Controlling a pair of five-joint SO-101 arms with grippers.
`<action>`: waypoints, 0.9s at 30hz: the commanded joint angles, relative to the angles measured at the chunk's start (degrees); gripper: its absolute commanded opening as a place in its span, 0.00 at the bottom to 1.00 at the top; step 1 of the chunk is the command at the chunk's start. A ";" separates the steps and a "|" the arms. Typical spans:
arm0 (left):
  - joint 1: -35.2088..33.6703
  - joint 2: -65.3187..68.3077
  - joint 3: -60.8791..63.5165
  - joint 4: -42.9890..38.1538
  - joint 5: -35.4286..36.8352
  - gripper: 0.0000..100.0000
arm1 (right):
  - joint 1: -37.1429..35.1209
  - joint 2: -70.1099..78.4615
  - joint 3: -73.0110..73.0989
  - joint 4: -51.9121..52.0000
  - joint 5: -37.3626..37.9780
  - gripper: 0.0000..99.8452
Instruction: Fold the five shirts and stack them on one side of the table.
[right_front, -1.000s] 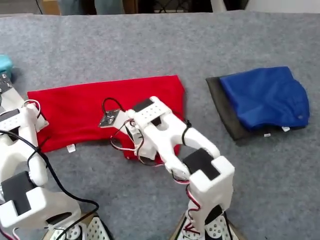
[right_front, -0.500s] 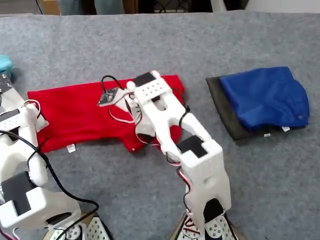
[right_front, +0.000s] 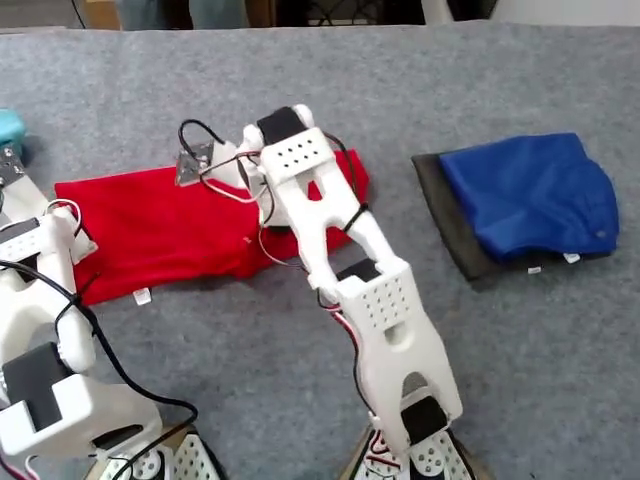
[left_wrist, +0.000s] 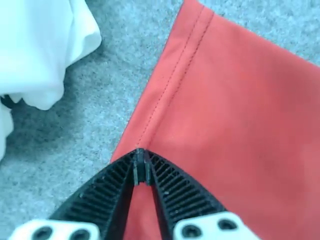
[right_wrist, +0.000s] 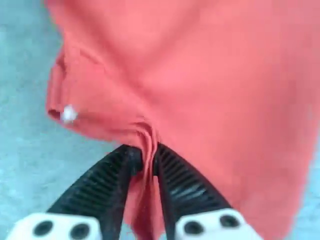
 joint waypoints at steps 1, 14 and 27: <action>-0.13 -0.26 -2.07 -0.88 0.44 0.03 | 0.88 1.01 -7.96 -0.35 0.53 0.01; -0.04 -0.26 -1.98 -0.88 0.35 0.03 | 0.79 14.11 -21.32 -8.26 0.53 0.10; -0.04 -0.26 -2.07 -0.88 0.35 0.03 | 4.66 15.16 -39.69 -1.85 -5.89 0.25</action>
